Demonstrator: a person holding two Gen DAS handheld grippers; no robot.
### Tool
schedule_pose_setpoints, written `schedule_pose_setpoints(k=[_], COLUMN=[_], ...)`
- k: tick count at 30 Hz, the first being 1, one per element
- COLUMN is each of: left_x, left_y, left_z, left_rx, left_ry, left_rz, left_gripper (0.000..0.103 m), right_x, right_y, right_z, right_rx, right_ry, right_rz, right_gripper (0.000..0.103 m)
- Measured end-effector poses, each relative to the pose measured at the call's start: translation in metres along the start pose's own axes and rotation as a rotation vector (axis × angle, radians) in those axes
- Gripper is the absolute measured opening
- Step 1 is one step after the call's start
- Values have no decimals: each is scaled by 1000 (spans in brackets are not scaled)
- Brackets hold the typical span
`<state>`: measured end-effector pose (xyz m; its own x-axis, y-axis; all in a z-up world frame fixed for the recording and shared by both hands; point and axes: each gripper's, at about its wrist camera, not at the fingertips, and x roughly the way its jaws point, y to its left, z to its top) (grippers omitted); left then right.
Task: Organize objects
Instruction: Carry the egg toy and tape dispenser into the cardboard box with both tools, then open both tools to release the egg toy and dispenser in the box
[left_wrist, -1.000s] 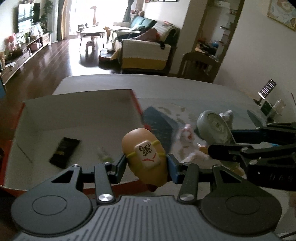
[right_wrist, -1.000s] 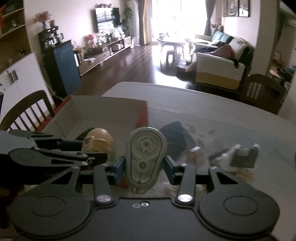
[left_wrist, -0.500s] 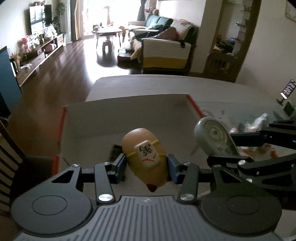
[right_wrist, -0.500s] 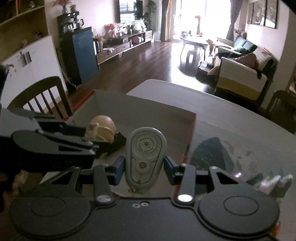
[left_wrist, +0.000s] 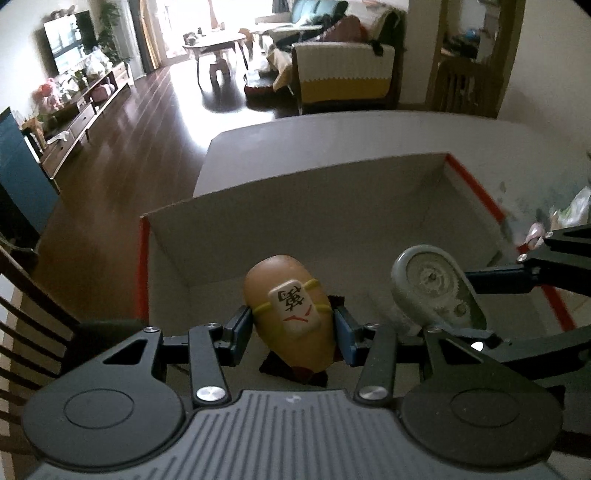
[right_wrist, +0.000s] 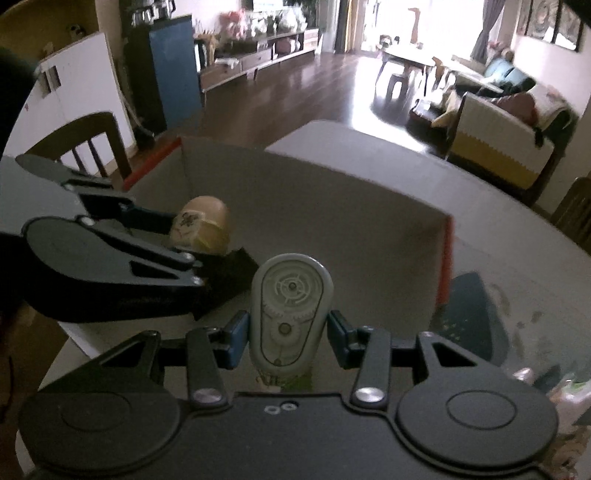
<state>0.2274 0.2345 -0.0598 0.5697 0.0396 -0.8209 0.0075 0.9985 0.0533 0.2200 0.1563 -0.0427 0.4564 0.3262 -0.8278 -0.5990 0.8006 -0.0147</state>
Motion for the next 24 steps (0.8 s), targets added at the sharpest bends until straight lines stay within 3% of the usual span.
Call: schedule_pose_setpoints(k=[13, 19, 24], left_x=[31, 38, 43], left_y=[9, 19, 26], left_z=[6, 8, 5], left_rx=[-7, -38, -72], left_ry=[88, 109, 128], left_rz=[-28, -39, -44], left_gripper=[48, 48, 48], right_x=[43, 47, 45], right_y=[15, 17, 16], right_z=[-1, -5, -9], right_rx=[-11, -13, -10], right_ry=[158, 178, 171], right_rz=[-3, 0, 11], right_gripper=[45, 45, 56])
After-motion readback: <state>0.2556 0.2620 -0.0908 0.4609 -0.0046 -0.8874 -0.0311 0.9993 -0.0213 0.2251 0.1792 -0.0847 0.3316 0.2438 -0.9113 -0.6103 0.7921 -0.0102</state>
